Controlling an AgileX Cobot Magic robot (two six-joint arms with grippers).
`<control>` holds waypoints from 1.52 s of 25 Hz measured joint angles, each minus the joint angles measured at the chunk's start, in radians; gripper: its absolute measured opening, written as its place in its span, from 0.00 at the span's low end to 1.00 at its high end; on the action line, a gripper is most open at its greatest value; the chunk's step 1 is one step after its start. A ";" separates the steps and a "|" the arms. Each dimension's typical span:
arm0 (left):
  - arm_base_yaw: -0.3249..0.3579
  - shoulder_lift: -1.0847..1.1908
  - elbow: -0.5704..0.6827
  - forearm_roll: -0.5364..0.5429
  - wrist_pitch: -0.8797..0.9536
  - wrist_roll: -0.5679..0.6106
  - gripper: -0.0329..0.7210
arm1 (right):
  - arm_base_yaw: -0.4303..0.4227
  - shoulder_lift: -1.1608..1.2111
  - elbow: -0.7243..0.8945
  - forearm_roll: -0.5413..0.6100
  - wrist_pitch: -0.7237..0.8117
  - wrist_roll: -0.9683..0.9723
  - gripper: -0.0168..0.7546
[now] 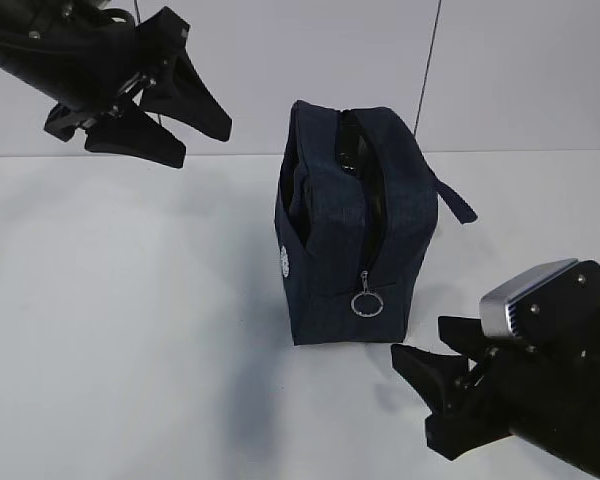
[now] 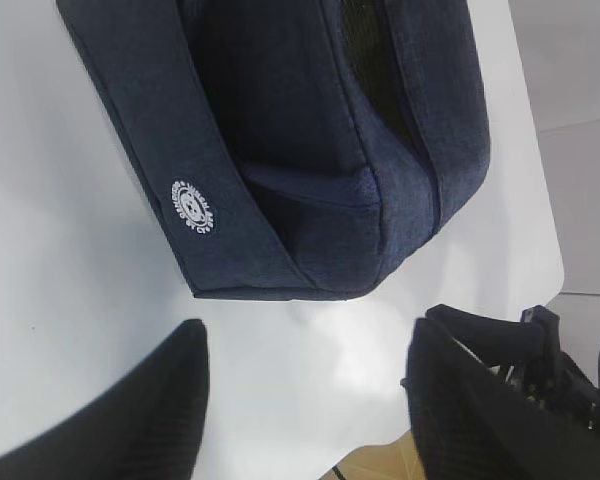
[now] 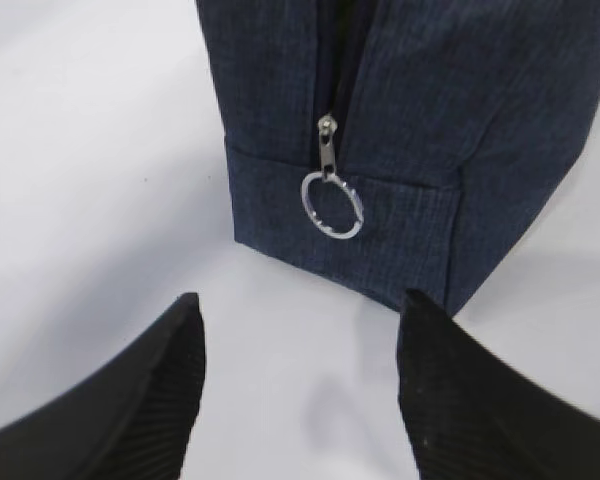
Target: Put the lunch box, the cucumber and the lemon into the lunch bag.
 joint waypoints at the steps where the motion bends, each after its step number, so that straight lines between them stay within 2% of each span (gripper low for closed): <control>1: 0.000 0.000 0.000 0.000 0.000 0.000 0.64 | 0.000 0.010 0.000 -0.007 -0.008 0.004 0.62; 13: 0.000 0.000 0.000 0.000 -0.032 0.000 0.64 | 0.000 0.150 0.000 -0.028 -0.185 0.039 0.62; 19: 0.000 0.000 0.000 0.006 -0.032 0.000 0.64 | 0.000 0.205 -0.017 0.000 -0.278 0.039 0.62; 30: 0.000 0.000 0.000 0.012 -0.032 0.000 0.64 | 0.000 0.284 -0.144 0.041 -0.227 0.011 0.62; 38: 0.000 0.000 0.000 0.018 -0.032 0.000 0.63 | 0.000 0.339 -0.154 0.079 -0.223 -0.002 0.62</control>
